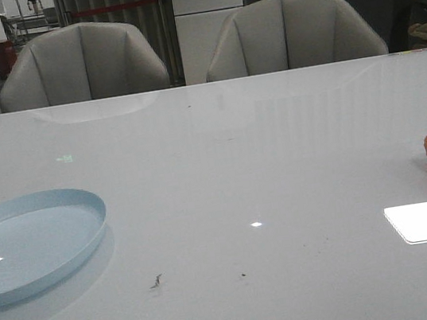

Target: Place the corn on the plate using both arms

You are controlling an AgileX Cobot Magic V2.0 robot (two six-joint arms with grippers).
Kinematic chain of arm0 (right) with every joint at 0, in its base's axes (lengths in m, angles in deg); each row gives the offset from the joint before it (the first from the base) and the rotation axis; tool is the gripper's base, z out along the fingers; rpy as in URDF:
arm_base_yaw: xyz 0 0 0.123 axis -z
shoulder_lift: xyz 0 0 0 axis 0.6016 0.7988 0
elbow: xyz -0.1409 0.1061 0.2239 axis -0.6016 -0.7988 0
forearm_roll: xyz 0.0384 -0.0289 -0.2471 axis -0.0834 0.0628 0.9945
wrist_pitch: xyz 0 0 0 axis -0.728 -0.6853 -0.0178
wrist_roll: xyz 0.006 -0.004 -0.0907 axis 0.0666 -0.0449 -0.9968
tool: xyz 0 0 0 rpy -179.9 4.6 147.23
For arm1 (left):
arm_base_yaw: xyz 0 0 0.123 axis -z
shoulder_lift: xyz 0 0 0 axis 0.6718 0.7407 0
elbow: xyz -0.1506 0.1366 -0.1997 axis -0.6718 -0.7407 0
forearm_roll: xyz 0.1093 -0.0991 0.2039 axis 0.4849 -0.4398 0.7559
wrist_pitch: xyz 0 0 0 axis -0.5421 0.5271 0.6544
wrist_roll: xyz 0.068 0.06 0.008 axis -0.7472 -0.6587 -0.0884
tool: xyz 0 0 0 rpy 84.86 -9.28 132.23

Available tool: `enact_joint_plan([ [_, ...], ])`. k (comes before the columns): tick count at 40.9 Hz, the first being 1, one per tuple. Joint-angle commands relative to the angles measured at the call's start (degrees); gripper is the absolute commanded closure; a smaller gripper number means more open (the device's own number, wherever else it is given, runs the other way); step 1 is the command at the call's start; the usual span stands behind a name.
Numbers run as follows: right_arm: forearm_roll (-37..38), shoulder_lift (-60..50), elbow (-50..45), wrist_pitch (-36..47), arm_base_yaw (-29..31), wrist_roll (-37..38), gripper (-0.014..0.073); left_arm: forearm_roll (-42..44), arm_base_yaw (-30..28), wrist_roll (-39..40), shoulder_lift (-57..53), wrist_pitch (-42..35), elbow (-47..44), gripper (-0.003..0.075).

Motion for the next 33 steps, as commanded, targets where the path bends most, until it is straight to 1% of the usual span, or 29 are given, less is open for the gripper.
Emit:
enact_joint_plan([
  [1,-0.22,-1.25,1.24,9.65,0.03,-0.07,0.0571,-0.37,0.06,0.13,-0.9,-5.56,-2.18,0.0626],
  [9,-0.22,-1.25,1.24,16.97,0.03,-0.07,0.0571,-0.37,0.06,0.13,-0.9,-10.35,-2.07,0.0626],
  [12,-0.22,-1.25,1.24,21.12,0.03,-0.07,0.0571,-0.37,0.06,0.13,-0.9,-14.6,-2.07,0.0625],
  [16,-0.22,-1.25,1.75,26.39,0.03,0.13,0.0571,-0.37,0.06,0.13,-0.9,-22.28,-1.4,0.0625],
  [18,-0.22,-1.25,3.42,26.53,0.03,0.77,0.0571,-0.37,0.06,0.13,-0.9,-24.5,-0.14,0.0625],
  [21,-0.22,-1.25,8.0,24.39,0.03,0.78,0.0571,-0.25,0.06,0.13,-0.9,-23.82,3.88,0.0625],
  [23,-0.16,-1.05,13.5,21.05,0.03,0.78,0.0571,0.01,0.06,0.13,-0.8,-22.84,7.58,0.0625],
  [27,-0.11,0.46,21.31,17.53,0.03,0.78,0.0571,3.99,0.06,0.13,-0.8,-20.15,13.95,0.0625],
  [30,-0.11,2.57,26.14,15.98,0.03,0.78,0.0571,7.15,0.06,0.13,-0.38,-17.08,18.95,0.0626],
  [33,-0.11,5.39,30.54,15.68,0.03,0.78,0.0571,7.41,0.06,0.13,1.3,-15.04,23.73,0.0626],
])
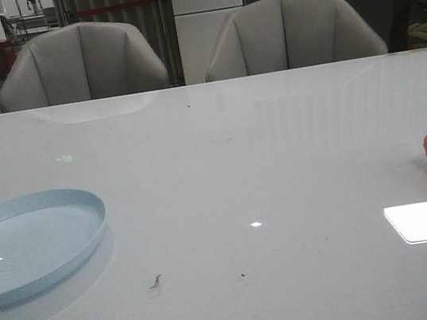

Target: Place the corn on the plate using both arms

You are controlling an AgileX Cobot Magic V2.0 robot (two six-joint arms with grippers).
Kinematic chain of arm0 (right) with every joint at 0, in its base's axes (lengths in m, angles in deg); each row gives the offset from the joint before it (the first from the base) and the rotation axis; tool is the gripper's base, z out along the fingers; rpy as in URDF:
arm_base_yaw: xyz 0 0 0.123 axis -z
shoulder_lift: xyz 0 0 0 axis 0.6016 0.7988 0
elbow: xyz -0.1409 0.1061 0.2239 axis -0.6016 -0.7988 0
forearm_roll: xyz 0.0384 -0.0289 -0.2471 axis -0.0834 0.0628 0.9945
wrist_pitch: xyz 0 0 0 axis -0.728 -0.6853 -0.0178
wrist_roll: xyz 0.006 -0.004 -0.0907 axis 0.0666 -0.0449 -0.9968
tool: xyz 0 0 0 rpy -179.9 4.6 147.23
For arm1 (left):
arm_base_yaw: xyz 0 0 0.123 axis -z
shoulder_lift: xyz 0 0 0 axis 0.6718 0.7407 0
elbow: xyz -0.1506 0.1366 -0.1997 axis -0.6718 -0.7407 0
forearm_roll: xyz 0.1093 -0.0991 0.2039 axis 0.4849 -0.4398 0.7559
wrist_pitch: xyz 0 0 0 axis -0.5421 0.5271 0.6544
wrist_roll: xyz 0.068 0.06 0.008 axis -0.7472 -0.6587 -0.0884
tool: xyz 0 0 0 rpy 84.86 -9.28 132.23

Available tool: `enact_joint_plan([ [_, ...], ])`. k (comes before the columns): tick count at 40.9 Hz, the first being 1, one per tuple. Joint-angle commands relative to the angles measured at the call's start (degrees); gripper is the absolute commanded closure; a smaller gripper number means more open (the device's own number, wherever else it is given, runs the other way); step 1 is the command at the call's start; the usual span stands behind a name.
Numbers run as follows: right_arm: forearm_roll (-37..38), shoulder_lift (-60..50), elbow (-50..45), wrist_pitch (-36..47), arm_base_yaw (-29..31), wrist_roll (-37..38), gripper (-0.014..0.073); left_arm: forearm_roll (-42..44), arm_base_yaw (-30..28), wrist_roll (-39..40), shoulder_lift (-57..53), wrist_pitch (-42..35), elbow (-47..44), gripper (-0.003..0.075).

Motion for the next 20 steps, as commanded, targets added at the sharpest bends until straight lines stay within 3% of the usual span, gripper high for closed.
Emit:
enact_joint_plan([
  [1,-0.01,5.03,6.69,2.52,0.03,0.3,0.0571,1.26,0.06,0.13,1.95,-0.29,8.02,0.0626],
  [6,-0.01,11.32,13.01,1.71,0.03,0.3,0.0571,1.26,0.06,0.13,7.31,5.65,15.98,0.0626],
  [12,-0.01,20.33,21.17,-6.31,0.03,0.3,0.0571,1.26,0.06,0.13,16.49,14.62,25.42,0.0626],
  [20,-0.01,30.43,25.1,-15.27,0.03,0.3,0.0571,1.26,0.06,0.13,27.83,16.87,29.25,0.0625],
])
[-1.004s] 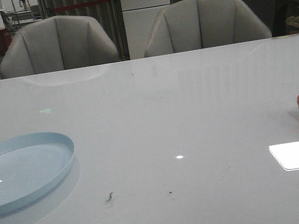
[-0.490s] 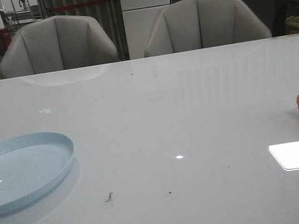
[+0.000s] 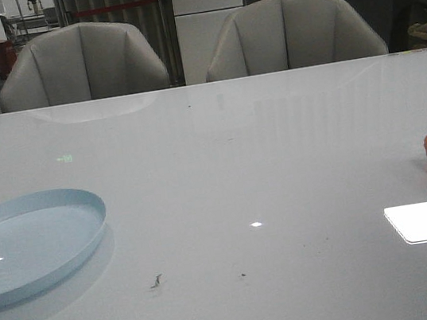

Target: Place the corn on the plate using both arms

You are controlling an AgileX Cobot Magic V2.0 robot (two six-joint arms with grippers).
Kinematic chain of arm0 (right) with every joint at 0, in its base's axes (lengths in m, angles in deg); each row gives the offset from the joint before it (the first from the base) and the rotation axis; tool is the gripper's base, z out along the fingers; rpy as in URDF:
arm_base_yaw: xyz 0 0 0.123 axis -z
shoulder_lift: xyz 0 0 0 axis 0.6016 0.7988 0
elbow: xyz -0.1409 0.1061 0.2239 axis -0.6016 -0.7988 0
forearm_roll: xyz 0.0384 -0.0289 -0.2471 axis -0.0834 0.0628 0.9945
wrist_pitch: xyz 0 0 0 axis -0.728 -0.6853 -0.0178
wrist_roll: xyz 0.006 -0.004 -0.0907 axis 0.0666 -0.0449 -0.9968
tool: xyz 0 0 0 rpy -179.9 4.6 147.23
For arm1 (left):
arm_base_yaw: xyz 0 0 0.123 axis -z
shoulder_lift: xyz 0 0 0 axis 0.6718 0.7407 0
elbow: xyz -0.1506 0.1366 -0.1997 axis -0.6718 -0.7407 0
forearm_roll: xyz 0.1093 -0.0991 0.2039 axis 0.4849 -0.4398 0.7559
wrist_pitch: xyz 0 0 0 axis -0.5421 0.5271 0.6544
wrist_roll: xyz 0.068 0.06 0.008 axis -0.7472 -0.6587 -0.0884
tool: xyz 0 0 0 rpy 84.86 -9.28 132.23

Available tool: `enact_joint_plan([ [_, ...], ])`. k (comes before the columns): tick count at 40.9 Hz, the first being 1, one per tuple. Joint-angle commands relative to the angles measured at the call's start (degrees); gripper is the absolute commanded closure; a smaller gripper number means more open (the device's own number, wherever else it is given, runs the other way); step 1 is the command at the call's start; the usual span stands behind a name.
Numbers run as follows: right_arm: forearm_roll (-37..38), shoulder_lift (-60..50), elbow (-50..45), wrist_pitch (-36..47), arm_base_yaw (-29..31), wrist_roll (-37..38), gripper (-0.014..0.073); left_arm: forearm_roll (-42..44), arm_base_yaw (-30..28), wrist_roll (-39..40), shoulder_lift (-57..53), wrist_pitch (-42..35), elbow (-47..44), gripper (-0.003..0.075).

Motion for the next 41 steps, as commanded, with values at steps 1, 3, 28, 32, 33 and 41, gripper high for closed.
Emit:
enact_joint_plan([
  [1,-0.01,4.94,2.16,0.4,0.03,0.19,0.0571,-0.06,0.06,0.13,6.04,-2.3,1.91,0.0625],
  [3,-0.01,6.8,2.16,-0.6,0.03,0.19,0.0571,-0.3,0.06,0.13,8.2,-1.99,1.62,0.0625],
  [28,-0.07,23.92,2.16,-18.39,0.03,-4.33,0.0225,-0.33,0.17,0.13,27.15,12.46,0.49,0.0335],
  [32,-0.07,25.4,2.16,-18.45,0.03,-4.32,0.0081,-0.56,0.17,0.13,28.54,12.21,0.49,0.0167],
  [33,-0.07,25.69,2.16,-18.45,0.03,-4.32,0.0062,-0.69,0.17,0.13,28.86,12.2,0.49,0.0141],
  [41,-0.07,28.08,2.16,-18.17,0.03,-4.32,0.0043,-2.41,0.17,0.23,32.84,14.91,0.49,0.015],
])
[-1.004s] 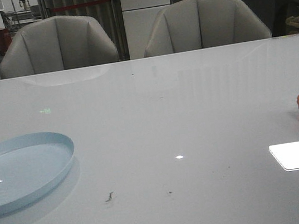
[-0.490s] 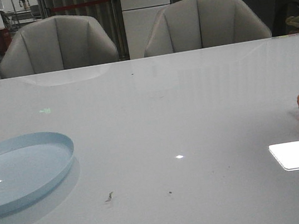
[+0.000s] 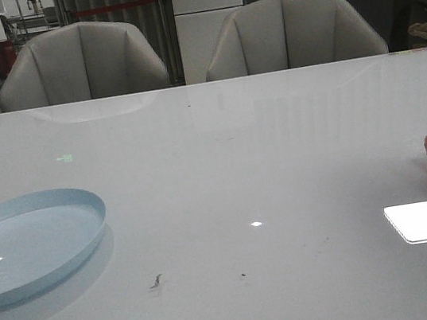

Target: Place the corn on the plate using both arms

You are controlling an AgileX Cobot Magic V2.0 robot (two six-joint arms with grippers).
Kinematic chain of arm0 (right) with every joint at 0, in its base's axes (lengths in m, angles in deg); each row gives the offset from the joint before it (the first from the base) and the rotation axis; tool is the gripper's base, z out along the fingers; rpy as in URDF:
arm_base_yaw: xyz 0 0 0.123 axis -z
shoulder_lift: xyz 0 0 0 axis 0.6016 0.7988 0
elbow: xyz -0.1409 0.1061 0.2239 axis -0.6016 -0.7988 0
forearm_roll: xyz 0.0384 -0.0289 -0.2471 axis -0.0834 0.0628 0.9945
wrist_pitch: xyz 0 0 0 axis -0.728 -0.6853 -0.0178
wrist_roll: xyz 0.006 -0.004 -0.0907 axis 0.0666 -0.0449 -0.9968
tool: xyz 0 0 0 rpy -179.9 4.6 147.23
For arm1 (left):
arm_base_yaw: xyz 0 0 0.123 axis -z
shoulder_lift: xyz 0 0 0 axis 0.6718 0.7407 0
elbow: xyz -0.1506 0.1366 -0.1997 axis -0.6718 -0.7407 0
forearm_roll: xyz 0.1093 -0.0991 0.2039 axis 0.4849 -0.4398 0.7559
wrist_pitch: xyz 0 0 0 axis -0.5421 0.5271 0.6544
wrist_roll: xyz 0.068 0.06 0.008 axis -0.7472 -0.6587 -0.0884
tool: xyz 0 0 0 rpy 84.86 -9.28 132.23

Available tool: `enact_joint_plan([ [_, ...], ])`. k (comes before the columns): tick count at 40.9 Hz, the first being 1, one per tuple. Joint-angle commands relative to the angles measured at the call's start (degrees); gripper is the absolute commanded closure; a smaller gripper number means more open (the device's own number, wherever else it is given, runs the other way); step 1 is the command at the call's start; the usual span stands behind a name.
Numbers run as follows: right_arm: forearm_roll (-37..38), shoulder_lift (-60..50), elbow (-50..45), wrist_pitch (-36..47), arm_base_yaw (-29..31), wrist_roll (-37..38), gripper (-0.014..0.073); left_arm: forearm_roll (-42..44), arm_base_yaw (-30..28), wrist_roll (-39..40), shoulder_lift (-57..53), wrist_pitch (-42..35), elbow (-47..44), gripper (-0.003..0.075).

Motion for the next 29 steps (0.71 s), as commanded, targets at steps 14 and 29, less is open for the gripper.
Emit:
enact_joint_plan([
  [14,-0.1,1.21,2.02,3.66,0.03,-0.73,0.0043,-4.11,0.06,4.76,15.8,11.98,11.27,0.0156],
  [29,-0.1,1.21,2.02,3.66,0.03,-0.73,0.0043,-7.34,0.06,8.02,39.0,29.5,30.97,0.0159],
])
